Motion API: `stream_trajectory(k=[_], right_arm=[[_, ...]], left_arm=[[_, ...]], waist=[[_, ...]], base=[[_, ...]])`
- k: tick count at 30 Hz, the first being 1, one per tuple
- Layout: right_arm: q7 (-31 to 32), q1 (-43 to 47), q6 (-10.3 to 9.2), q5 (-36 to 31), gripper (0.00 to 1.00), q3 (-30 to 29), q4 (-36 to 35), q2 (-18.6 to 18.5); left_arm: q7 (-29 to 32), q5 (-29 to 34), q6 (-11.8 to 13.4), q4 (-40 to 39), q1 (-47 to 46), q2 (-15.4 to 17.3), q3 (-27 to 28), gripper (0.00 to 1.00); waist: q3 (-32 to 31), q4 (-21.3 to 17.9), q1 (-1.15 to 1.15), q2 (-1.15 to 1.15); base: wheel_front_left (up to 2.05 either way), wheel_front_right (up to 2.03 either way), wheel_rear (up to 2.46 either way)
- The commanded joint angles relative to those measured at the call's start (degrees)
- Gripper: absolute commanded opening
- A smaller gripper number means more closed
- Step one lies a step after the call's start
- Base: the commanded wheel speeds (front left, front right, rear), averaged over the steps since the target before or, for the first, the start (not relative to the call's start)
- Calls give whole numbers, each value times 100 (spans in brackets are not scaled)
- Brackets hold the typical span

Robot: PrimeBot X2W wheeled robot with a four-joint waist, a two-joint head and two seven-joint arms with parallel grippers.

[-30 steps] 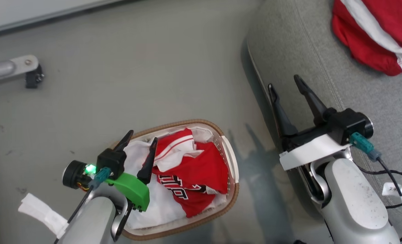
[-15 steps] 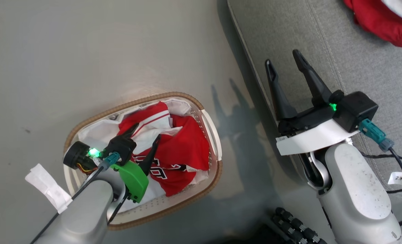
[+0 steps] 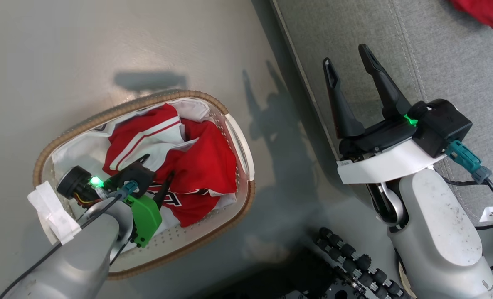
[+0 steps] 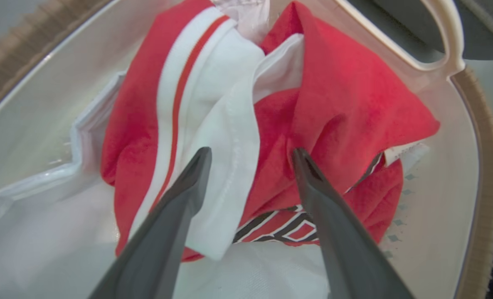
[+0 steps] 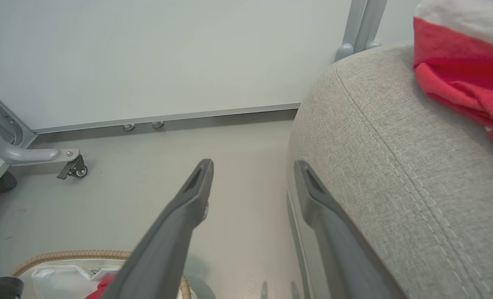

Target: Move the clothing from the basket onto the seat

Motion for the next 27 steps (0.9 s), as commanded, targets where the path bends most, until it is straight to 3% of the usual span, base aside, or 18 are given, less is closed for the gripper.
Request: stream_trajectory(k=[1,11,12,13,14,21,27], right_arm=[[-1,-51,-8,-28,100,-28,-44,-7],[-1,-96,-8,-129,100,-24,-57,-8],[-1,-108,-8,-122,100,-6,-47,-8],[-1,-114,-8,-109,100,3,-37,-8],[-1,-118,-8,-82,100,11,-21,-8],[-1,-207,-8,8,100,27,99,-11],[-1,-60,-8,45,100,-63,281,-10]], left_arm=[[1,-80,-15,118,-156,42,-93,100],[32,-533,-15,1008,-525,-196,-664,100],[15,-584,-15,1061,-544,-247,-737,38],[14,-664,-15,1090,-553,-275,-805,38],[10,-787,-15,1117,-551,-290,-852,0],[-8,-1241,-15,944,-564,-276,-811,0],[-6,-1219,-15,472,-189,-213,-310,0]], waist=[[127,-40,-1,0],[222,65,-1,0],[215,63,-1,0],[207,61,-1,0],[190,61,-1,0],[-73,85,-1,0],[-664,257,-1,0]], base=[[0,0,0],[0,0,0],[0,0,0],[0,0,0],[0,0,0],[0,0,0],[0,0,0]])
